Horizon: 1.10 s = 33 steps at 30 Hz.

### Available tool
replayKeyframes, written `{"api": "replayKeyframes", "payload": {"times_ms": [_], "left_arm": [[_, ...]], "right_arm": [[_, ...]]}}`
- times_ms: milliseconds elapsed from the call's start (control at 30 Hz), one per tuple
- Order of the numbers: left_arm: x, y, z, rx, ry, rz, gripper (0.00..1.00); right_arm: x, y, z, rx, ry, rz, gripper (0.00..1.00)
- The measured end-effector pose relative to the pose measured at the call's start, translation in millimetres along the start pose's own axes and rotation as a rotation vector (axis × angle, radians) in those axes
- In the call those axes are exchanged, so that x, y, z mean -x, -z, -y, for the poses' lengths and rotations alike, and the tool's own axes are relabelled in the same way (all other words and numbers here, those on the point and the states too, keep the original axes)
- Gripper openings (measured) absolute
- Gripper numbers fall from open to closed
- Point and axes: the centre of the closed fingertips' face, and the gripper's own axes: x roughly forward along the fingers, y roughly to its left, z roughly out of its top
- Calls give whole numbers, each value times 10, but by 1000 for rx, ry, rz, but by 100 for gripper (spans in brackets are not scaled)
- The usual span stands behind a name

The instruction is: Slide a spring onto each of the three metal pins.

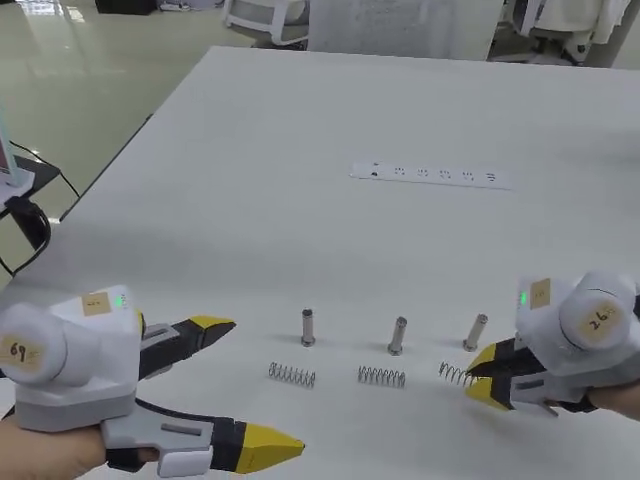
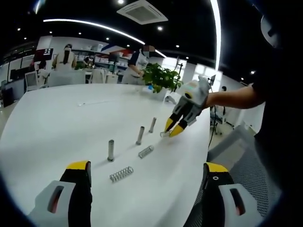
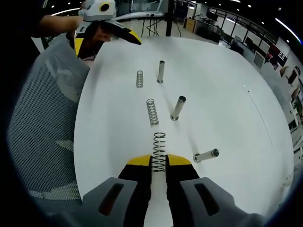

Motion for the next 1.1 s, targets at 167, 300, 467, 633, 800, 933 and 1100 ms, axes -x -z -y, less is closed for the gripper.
{"api": "replayKeyframes", "payload": {"times_ms": [167, 300, 467, 633, 800, 933, 1100], "left_arm": [[-54, -22, 56, -7, 23, -3, 92], [-126, -51, 189, -12, 91, -12, 85], [-257, -94, 315, -49, 148, -21, 78], [-355, -92, 364, -61, 183, -39, 73], [-426, -64, 399, -75, 207, -53, 71], [-496, -40, 423, -93, 224, -68, 69], [-611, -97, 473, -110, 250, -57, 58]], "right_arm": [[27, -67, -62, 41, -17, 12, 8], [36, -138, -111, 68, -29, 21, 8], [37, -255, -195, 96, -52, 38, 8], [43, -340, -263, 126, -64, 44, 8], [50, -387, -314, 137, -74, 53, 8], [23, -413, -393, 152, -93, 50, 8], [22, -471, -448, 174, -104, 53, 8]]}}
